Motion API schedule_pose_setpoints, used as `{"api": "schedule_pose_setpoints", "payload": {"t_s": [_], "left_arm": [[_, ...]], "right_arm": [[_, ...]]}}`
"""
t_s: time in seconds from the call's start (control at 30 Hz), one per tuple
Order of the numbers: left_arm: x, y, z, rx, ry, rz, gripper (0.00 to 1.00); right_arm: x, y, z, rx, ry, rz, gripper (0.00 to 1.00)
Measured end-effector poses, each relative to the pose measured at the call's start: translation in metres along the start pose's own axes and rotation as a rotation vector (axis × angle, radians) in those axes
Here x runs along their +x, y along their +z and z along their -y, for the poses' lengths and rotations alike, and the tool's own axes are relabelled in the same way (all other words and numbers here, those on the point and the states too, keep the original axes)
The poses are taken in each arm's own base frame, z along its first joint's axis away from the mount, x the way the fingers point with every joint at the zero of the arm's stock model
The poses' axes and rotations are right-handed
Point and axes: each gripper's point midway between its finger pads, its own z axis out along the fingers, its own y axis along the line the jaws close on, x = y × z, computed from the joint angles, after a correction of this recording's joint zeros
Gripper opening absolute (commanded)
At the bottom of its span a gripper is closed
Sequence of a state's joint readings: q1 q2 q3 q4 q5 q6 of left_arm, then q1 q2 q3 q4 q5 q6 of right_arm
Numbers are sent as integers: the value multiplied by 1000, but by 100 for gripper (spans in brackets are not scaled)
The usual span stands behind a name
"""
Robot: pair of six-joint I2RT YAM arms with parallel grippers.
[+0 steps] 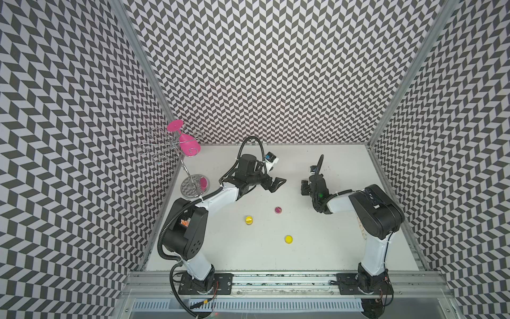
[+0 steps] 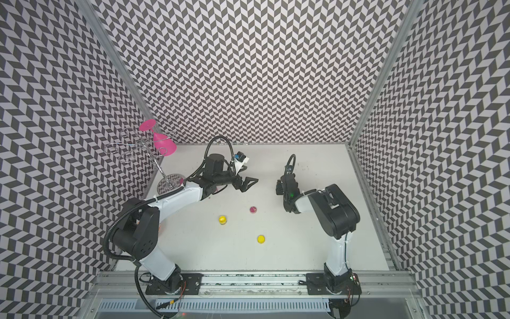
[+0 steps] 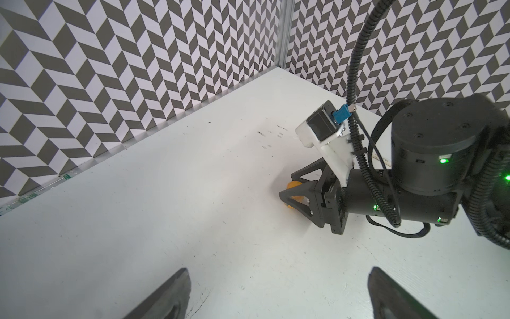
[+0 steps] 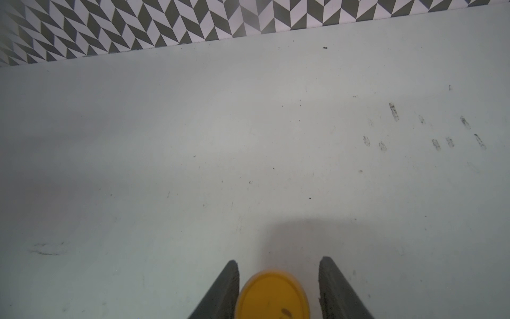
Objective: Close the paint jar lid
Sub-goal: Place the paint jar at the center of the board, then pick up the paint jar from the center of the board.
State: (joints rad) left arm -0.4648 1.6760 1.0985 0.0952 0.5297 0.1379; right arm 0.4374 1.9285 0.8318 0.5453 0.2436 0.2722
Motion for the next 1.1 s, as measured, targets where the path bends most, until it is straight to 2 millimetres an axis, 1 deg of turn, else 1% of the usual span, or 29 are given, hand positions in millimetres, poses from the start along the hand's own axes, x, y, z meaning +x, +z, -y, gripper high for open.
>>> {"api": "schedule_pose_setpoints", "payload": {"t_s": [0.13, 0.37, 0.53, 0.6, 0.73, 0.8, 0.87, 1.0, 1.1], "left_arm": [[0, 0, 1, 3, -1, 0, 100], [-1, 0, 3, 16, -1, 5, 100], [-5, 0, 4, 25, -7, 21, 100], [-7, 0, 5, 32, -14, 29, 100], [-13, -1, 8, 51, -23, 52, 100], [-19, -4, 10, 53, -23, 71, 100], [-30, -11, 12, 47, -17, 97, 100], [-55, -29, 19, 40, 8, 156, 100], [-69, -37, 22, 43, 29, 183, 100]], "right_arm": [[0, 0, -1, -1, -1, 0, 53], [0, -1, -2, -3, -10, -3, 67], [-4, -5, -2, -2, -25, 0, 73], [-11, -8, -4, -6, -28, 13, 80], [-34, -20, -9, -27, -35, 61, 88], [-47, -29, -13, -44, -40, 91, 92], [-61, -40, -16, -63, -42, 124, 99], [-84, -63, -23, -106, -54, 183, 100], [-100, -79, -28, -139, -65, 221, 100]]}}
